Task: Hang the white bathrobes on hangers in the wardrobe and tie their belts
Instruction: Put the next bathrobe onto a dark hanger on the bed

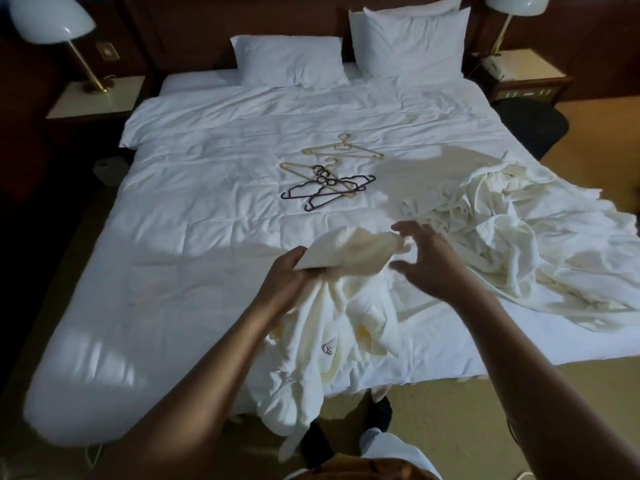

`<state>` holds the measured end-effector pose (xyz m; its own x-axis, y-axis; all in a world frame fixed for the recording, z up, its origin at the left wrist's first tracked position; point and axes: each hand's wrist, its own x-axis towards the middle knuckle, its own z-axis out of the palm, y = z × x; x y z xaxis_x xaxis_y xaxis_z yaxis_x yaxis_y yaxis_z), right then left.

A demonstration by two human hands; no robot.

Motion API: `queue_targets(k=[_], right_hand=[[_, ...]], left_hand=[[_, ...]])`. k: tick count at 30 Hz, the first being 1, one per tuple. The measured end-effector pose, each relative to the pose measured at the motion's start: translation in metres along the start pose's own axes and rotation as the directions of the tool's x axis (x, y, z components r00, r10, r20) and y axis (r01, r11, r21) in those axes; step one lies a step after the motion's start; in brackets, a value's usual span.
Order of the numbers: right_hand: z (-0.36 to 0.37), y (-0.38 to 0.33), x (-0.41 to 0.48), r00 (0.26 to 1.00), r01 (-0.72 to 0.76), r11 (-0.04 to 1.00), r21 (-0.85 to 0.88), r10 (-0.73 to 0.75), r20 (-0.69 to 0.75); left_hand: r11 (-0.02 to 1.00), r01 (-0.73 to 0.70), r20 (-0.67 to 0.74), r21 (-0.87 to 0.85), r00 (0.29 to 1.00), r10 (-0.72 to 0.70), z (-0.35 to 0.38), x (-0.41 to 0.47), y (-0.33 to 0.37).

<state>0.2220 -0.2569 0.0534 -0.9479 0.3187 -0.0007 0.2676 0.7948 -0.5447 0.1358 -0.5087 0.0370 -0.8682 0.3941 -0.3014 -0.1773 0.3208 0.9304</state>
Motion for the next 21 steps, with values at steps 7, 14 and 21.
queue_targets(k=[7, 14, 21], right_hand=[[0.046, -0.021, -0.046, 0.986, -0.065, 0.897, 0.438, -0.010, 0.167], [0.030, -0.008, -0.035, 0.989, -0.145, 0.867, 0.477, 0.144, 0.041], [0.008, -0.006, -0.036, 0.997, -0.073, 0.583, 0.809, 0.026, 0.071]], left_hand=[[0.987, -0.139, 0.235, 0.074, 0.965, 0.118, 0.004, -0.010, 0.008], [0.997, -0.061, 0.217, -0.048, 0.974, 0.070, -0.018, -0.006, 0.000], [0.927, -0.155, 0.404, 0.341, 0.915, 0.005, 0.021, -0.005, -0.025]])
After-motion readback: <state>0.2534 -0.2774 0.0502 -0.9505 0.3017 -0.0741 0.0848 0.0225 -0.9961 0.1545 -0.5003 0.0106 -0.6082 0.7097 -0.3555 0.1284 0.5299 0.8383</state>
